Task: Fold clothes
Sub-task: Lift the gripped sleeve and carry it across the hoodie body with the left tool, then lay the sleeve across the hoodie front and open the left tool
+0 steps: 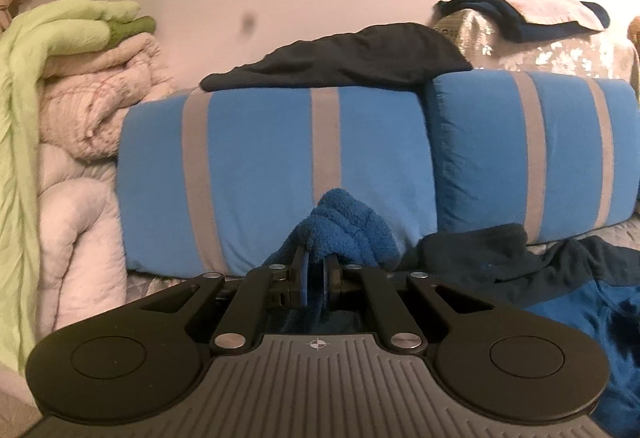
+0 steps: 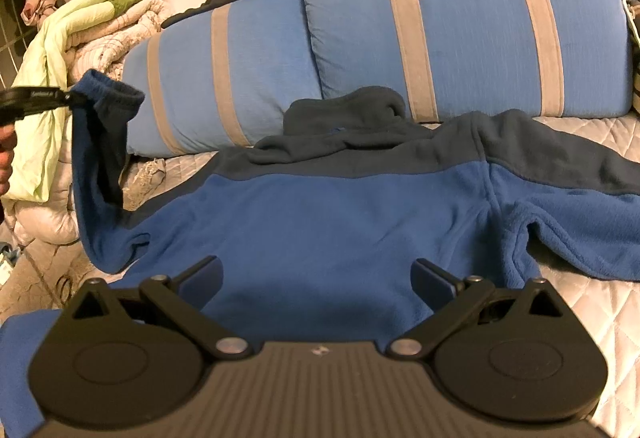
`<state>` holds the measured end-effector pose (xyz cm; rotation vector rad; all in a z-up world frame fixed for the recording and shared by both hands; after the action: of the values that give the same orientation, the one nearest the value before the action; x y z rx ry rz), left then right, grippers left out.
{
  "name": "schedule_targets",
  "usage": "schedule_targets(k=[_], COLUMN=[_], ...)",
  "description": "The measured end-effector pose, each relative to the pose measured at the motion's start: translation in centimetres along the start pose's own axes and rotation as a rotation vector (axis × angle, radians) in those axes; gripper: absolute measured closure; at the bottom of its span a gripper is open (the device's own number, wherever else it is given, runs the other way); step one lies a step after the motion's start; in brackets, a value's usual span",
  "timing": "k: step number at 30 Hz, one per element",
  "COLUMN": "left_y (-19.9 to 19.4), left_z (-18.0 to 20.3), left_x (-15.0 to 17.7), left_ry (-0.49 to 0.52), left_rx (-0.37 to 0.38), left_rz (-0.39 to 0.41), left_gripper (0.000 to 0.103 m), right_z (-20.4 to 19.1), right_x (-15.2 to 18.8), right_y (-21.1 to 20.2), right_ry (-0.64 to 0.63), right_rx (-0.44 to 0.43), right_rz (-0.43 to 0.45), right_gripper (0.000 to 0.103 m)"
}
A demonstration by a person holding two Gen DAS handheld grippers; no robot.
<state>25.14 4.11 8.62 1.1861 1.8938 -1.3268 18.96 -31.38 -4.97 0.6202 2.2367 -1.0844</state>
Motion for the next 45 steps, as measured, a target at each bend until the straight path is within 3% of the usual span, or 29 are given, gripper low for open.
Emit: schedule_targets(k=[23, 27, 28, 30, 31, 35, 45], left_y=[-1.3, -1.8, -1.9, -1.9, -1.8, -2.4, -2.2], left_z=[11.4, 14.0, 14.7, 15.9, 16.3, 14.9, 9.5], left_x=[-8.0, -8.8, -8.8, -8.7, -8.5, -7.8, -4.2], left_ry=[0.059, 0.078, 0.091, 0.112, 0.119, 0.062, 0.070], left_rx=[0.199, 0.314, 0.349, 0.403, 0.422, 0.429, 0.392], left_rz=[0.094, 0.090, 0.088, 0.068, 0.053, 0.130, 0.070], left_gripper=[0.097, 0.094, 0.091, 0.072, 0.058, 0.030, 0.028], right_z=[0.0, 0.1, 0.1, 0.1, 0.2, 0.3, 0.1], right_x=[0.0, 0.0, -0.1, -0.2, -0.2, -0.2, -0.1], right_y=[0.5, 0.6, 0.6, 0.6, 0.6, 0.6, 0.7], right_ry=[-0.005, -0.005, -0.004, -0.001, 0.001, 0.005, -0.006], right_rx=[0.050, 0.051, 0.051, 0.051, 0.051, 0.052, 0.065], right_rz=[-0.020, -0.022, -0.023, -0.023, -0.024, -0.026, -0.033], right_gripper=[0.000, 0.000, 0.000, 0.000, 0.000, 0.000, 0.000])
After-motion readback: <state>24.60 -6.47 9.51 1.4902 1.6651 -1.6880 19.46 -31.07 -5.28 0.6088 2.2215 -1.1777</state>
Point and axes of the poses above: each gripper's, at about its wrist camera, not at the fingertips, and y roughly the way its jaws point, z to its right, x to its underside, the point moved 6 cm from there along y, roughly the way its jaws point, and after that the axes turned 13 degrees about y, right-handed, at the moved point
